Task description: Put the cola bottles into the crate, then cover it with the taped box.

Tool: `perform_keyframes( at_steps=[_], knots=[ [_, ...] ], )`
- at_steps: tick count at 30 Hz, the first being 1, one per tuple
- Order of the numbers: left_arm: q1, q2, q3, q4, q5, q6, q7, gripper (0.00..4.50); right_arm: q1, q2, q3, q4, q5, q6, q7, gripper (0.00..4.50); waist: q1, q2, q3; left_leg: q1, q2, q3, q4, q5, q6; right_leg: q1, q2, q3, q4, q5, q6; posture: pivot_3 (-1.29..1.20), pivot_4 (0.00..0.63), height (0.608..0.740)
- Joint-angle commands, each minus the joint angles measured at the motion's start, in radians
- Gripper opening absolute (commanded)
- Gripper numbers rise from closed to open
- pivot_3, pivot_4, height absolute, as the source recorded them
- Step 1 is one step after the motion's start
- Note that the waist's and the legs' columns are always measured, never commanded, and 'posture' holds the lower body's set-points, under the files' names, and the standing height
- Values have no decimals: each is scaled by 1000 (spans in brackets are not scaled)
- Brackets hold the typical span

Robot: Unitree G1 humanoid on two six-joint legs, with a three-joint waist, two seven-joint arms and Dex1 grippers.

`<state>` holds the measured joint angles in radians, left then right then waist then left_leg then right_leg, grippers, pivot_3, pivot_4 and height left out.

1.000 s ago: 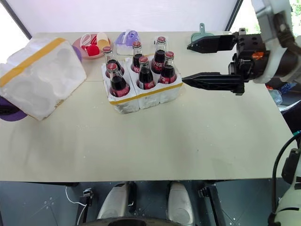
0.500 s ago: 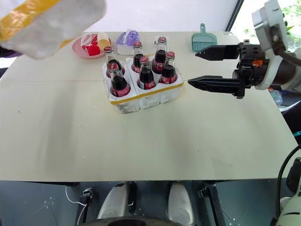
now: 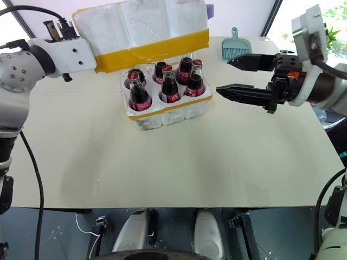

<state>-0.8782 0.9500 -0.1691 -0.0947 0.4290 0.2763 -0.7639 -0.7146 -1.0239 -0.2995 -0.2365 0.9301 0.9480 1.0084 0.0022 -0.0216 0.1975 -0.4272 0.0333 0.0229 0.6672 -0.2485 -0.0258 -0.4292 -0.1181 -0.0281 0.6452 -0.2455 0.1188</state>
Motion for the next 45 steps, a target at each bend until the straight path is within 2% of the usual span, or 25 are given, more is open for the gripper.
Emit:
perform_keyframes(
  at_steps=[1,3,7,16,21,24,27,32,35,37,40,41,43,45],
  knots=[
    [-15,34,14,-85,50,-17,-21,759,-4,0,-49,-21,22,-14,-20,4500,4,0,0,0,0,0,0,0,0,0,0,0,0,0,0,0,150,736],
    [8,55,-2,-134,83,-26,-47,759,1,4,-50,-19,20,-20,-26,4500,6,0,0,0,0,0,0,0,0,0,0,0,0,0,0,0,150,736],
    [37,33,-12,-235,114,27,-93,759,7,19,-41,-13,12,-35,-35,4500,11,0,0,0,0,0,0,0,0,0,0,0,0,0,0,0,150,736],
    [141,50,-51,-261,246,-22,-114,759,-2,51,-21,-1,-1,-63,-47,4500,7,0,0,1,0,0,0,0,0,0,0,0,-1,0,0,0,150,736],
    [185,26,-60,-246,301,-61,-84,759,-10,63,-22,-3,6,-61,-56,4500,7,0,0,1,0,0,0,0,0,0,0,0,-1,0,0,0,150,736],
    [197,8,-47,-242,310,-77,-62,1942,-6,64,-18,0,-1,-66,-56,4500,8,0,0,1,0,0,0,0,0,0,0,0,-1,0,0,0,150,736],
    [257,5,1,-266,282,-100,-38,3406,22,49,-16,0,-24,-78,-45,4500,8,0,0,1,0,0,0,0,0,0,0,0,-1,0,0,0,150,736],
    [398,-19,131,-336,188,-117,10,3406,81,34,-27,-2,-52,-95,-35,4500,10,0,0,1,0,0,1,0,0,0,0,0,-1,0,0,0,150,736],
    [520,-20,243,-394,51,-129,-38,3406,113,32,-39,-1,-59,-97,-35,4500,9,0,0,1,0,0,0,0,0,0,0,0,-1,0,0,0,150,736],
    [620,-56,363,-440,-150,-58,-137,3406,143,29,-41,-2,-72,-108,-33,4500,8,1,0,1,0,0,0,0,0,0,0,0,-1,0,0,0,150,736],
    [715,-114,589,-456,-537,234,-333,3406,201,21,-39,4,-105,-137,-15,4500,7,1,0,1,1,0,0,0,0,0,0,0,-1,0,0,0,150,736],
    [693,-116,672,-441,-686,410,-381,3406,222,13,-32,8,-126,-157,1,4500,7,1,0,2,1,0,1,0,0,1,0,0,0,0,0,0,150,736],
    [625,-66,801,-355,-916,676,-458,3406,254,2,-18,17,-160,-193,34,4500,12,1,0,2,1,-1,1,0,0,1,0,0,0,0,0,0,150,736],
    [567,9,863,-244,-1032,810,-499,3406,267,-6,-5,36,-189,-225,60,4500,9,0,0,2,1,-3,2,0,0,2,1,-1,0,0,0,0,150,736]
  ],
)
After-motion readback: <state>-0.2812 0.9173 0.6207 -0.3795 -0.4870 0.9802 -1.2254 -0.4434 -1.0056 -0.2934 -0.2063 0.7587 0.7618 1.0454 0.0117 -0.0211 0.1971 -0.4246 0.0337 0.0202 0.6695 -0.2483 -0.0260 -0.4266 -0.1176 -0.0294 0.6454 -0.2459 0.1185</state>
